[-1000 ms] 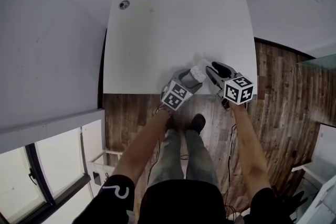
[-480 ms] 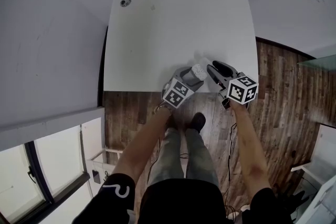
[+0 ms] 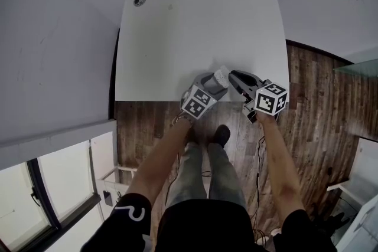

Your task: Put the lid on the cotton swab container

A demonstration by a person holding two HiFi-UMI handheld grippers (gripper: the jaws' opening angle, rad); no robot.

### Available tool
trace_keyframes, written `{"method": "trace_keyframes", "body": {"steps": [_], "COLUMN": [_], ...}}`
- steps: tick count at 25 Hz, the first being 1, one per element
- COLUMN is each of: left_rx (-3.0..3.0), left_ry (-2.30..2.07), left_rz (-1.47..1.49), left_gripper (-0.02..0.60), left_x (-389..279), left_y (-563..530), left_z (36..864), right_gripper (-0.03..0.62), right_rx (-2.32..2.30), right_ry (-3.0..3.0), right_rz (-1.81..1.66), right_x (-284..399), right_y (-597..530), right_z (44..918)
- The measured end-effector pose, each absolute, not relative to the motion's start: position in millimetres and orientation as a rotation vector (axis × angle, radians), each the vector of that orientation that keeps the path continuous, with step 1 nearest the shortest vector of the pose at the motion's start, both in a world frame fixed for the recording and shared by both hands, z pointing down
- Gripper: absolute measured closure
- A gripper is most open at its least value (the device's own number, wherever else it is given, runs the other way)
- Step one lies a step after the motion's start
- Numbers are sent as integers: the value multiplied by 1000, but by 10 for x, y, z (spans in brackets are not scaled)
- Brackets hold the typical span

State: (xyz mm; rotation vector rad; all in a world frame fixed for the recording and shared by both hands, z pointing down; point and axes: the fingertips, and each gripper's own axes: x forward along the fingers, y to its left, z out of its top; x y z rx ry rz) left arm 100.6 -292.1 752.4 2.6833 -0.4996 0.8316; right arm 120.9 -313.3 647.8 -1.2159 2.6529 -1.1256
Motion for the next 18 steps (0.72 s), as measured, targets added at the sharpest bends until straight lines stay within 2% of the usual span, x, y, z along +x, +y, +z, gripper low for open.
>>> {"method": "trace_keyframes", "body": {"steps": [6, 18], "left_rx": [2684, 2689], "left_ry": [-501, -504], "left_rz": [831, 832], "left_gripper": [249, 250], "left_x": [1016, 1033], "left_y": [-2928, -2920], "left_z": [7520, 7521], "right_gripper": [582, 582], "right_rx": [-1183, -1175], "right_ry": [2676, 2742], "right_rz": [-1159, -1245], "right_x": [1128, 983], "right_y": [-3108, -3037], "right_z": [6535, 6756]}}
